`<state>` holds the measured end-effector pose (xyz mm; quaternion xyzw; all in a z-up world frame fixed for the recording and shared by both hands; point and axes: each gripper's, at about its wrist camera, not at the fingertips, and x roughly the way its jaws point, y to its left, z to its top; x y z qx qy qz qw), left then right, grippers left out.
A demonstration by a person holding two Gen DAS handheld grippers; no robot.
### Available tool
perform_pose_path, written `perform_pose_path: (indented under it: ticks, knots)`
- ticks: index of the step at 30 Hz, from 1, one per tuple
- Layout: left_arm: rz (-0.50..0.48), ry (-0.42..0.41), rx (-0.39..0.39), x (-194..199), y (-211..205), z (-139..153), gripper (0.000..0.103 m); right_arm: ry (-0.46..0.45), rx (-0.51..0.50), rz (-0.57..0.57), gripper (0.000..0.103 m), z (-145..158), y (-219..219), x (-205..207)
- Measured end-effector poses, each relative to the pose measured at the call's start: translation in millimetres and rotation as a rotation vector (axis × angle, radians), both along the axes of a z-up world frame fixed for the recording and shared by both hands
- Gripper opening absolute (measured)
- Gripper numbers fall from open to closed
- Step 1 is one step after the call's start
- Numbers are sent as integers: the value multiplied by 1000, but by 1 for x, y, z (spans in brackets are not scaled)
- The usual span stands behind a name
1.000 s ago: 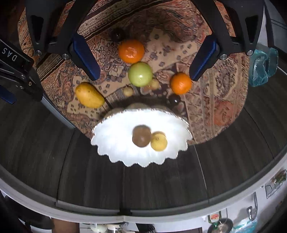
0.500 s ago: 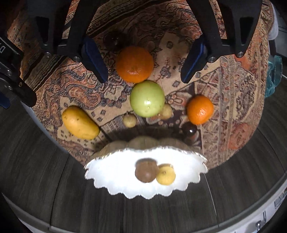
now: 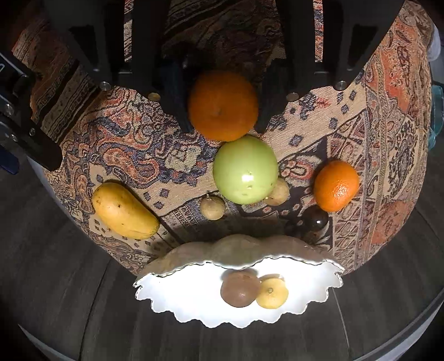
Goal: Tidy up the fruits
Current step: 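Grasp the orange with the left tool while the right tool grasps the dark plum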
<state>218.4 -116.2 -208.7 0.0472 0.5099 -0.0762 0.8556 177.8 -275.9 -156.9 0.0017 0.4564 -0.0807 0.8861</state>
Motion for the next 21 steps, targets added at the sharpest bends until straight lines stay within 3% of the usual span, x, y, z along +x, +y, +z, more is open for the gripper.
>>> perform_pose_path:
  ticks: [11, 21]
  knots:
    - [8, -39, -5, -10, 22, 24, 44, -13, -4, 20, 93, 11, 12, -1]
    - [62, -71, 53, -31, 77, 43, 44, -15, 13, 112, 93, 15, 64, -7]
